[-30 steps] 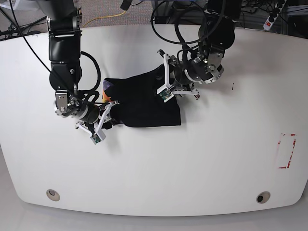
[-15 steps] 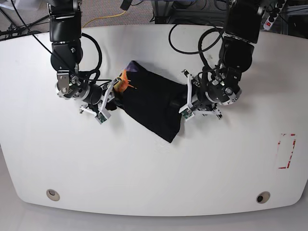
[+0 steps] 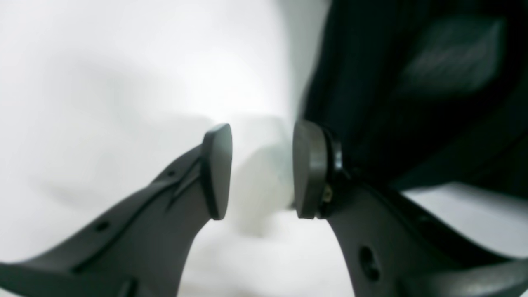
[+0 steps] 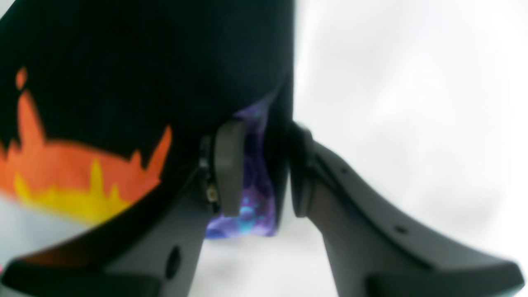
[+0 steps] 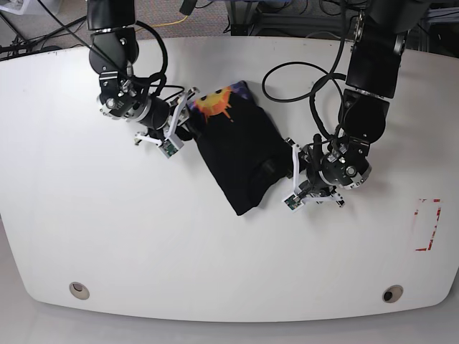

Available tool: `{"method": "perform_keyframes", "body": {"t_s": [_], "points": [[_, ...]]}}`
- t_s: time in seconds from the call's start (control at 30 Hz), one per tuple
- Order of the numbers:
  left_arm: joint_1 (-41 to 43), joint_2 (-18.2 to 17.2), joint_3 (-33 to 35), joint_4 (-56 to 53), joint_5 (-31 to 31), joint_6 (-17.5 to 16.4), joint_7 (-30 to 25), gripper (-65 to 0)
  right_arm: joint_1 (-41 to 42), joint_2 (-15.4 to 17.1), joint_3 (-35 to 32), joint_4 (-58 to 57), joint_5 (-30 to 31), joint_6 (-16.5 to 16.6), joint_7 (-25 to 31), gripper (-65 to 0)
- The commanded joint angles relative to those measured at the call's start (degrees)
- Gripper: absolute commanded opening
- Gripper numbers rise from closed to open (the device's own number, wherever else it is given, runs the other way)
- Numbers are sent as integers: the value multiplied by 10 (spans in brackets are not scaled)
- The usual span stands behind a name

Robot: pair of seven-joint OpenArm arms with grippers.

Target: Fold the T-shirt properly

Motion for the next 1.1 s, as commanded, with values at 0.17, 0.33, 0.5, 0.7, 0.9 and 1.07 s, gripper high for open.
{"method": "perform_keyframes", "body": {"t_s": [0.17, 0.33, 0.5, 0.7, 0.9, 1.07], "points": [[-15, -1, -4, 64, -4, 1, -3, -426, -1, -36, 4, 114, 16, 5, -70, -477], [9, 3, -58, 156, -4, 1, 52, -426, -1, -37, 24, 170, 14, 5, -127, -477], [50, 13, -78, 268, -6, 1, 87, -426, -2, -33, 46, 174, 13, 5, -135, -477], [122, 48, -77, 334, -3, 3, 87, -424, -7, -25, 70, 173, 13, 8, -142, -477], [181, 84, -75, 337, -2, 30, 86, -424, -6, -24, 70, 172, 13, 6, -142, -477], [233, 87, -27, 337, -2, 37, 83, -425, -5, -24, 71, 156, 13, 6, -142, -477]]}}
